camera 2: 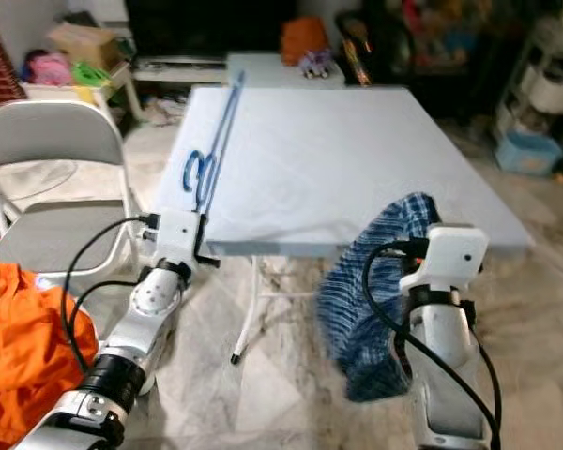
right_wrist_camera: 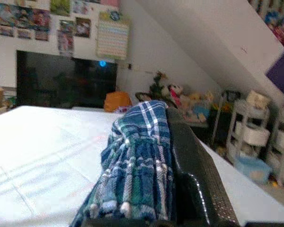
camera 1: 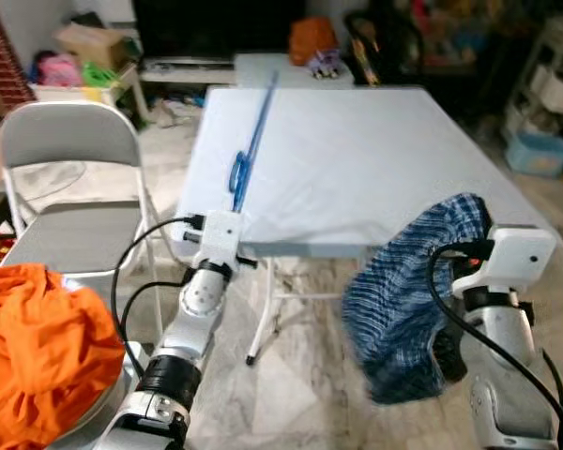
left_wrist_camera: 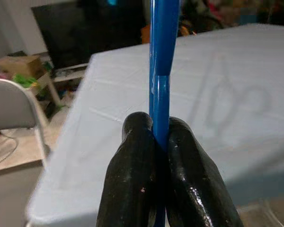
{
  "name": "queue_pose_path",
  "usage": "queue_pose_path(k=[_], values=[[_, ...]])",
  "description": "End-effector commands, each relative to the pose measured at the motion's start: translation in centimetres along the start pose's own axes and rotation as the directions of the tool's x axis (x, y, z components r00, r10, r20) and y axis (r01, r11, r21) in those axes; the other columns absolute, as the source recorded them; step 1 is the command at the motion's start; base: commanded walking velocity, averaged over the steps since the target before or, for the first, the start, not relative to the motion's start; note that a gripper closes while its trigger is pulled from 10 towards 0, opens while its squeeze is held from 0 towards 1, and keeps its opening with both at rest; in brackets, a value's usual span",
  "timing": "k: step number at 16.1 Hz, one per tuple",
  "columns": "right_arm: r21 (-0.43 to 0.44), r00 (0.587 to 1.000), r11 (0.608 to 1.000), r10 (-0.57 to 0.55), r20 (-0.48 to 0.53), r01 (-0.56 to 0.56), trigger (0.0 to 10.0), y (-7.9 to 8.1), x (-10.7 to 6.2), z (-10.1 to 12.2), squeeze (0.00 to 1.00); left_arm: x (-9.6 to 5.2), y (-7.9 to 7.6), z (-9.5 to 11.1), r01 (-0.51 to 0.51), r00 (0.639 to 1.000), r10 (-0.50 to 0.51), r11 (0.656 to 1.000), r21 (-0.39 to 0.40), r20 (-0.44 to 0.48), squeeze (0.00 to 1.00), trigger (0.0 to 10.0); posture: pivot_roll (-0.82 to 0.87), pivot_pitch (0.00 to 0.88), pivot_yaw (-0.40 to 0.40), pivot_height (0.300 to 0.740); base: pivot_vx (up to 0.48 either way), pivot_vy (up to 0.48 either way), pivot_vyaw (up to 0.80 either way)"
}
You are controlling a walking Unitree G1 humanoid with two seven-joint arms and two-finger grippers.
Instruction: Hang hanger
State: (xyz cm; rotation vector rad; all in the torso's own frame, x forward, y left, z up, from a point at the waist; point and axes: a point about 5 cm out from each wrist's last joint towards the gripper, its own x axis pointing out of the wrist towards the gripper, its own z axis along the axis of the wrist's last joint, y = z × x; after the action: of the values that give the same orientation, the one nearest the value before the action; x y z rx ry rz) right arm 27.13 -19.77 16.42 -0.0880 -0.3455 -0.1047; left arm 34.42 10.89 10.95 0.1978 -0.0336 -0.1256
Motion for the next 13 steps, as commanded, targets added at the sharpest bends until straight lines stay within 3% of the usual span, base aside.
queue_pose_path(k=[1, 9, 13], values=[[0.014, 1.0, 1.0, 0.021, 0.023, -0.021, 10.0, 0.69, 0.37, 0.6, 0.0, 0.08, 1.03, 0.22, -0.024, 1.0, 0.024, 1.0, 0.01, 0.006, 0.0, 10.0, 0.14, 0.0, -0.072, 0.74, 0.281, 0.0, 0.0], [0.057, 1.0, 0.998, -0.02, -0.005, 0.02, 10.0, 0.84, -0.16, 0.31, 0.0, -0.64, 0.58, -0.17, -0.005, 1.0, 0.005, 1.0, 0.002, 0.001, 0.0, 10.0, 0.14, 0.022, -0.084, 0.74, 0.342, 0.0, 0.0], [0.057, 1.0, 0.998, -0.012, -0.012, 0.012, 10.0, 0.98, -0.2, 0.19, 0.0, -0.83, 0.65, -0.31, -0.013, 1.0, 0.013, 1.0, -0.002, -0.005, 0.0, 10.0, 0.14, 0.027, -0.091, 0.74, 0.364, 0.0, -0.26]])
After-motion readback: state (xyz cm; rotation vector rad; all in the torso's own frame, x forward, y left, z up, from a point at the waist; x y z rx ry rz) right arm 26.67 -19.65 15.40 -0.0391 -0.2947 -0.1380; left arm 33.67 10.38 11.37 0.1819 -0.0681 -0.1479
